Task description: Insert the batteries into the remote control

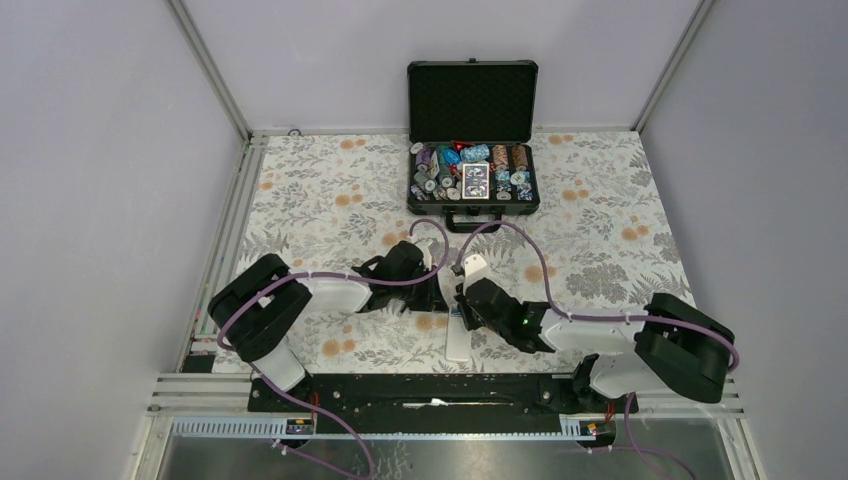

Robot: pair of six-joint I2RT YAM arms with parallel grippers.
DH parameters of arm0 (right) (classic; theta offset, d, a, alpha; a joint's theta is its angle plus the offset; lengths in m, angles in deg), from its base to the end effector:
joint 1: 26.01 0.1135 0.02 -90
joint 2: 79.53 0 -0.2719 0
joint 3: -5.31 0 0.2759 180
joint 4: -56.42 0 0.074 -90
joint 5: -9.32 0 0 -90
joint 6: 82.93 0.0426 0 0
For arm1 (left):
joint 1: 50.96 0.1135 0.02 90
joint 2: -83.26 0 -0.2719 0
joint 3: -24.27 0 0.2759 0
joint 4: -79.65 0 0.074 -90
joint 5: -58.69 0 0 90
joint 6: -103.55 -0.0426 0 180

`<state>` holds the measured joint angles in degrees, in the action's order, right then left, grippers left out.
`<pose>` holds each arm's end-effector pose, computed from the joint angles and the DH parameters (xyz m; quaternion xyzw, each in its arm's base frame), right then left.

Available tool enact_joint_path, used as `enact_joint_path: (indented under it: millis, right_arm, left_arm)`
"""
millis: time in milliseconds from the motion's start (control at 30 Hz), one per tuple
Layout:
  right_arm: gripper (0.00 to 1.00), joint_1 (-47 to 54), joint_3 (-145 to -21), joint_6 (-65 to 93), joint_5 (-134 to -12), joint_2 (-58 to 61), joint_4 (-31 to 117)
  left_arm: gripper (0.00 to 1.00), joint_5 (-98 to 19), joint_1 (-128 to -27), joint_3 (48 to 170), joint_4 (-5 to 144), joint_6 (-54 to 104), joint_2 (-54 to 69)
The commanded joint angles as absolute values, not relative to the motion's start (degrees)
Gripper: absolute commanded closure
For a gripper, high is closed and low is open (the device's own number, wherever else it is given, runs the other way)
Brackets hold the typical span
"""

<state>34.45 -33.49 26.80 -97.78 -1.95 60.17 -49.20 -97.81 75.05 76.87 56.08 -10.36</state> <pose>0.1443 0.2292 0.1404 -0.2410 0.8463 0.1930 0.4341 0.2090 -0.2421 0.1154 0.0932 0.9118 -0.3647 0.1640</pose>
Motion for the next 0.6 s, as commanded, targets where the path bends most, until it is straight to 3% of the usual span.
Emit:
enact_joint_path:
  millis: [0, 267, 567]
  right_arm:
    - [0.98, 35.1, -33.1, 27.1, -101.4, -7.5, 58.6]
    - [0.91, 35.1, -33.6, 27.2, -102.0, -11.9, 54.5]
    - [0.68, 35.0, -32.8, 27.9, -100.3, -11.1, 52.5]
  left_arm:
    - [0.94, -49.8, -98.1, 75.0, 79.7, 56.1, -10.2]
    - [0.93, -49.2, -98.1, 75.2, 79.2, 55.9, -10.0]
    - [0.9, -49.1, -98.1, 74.8, 79.0, 55.5, -9.2]
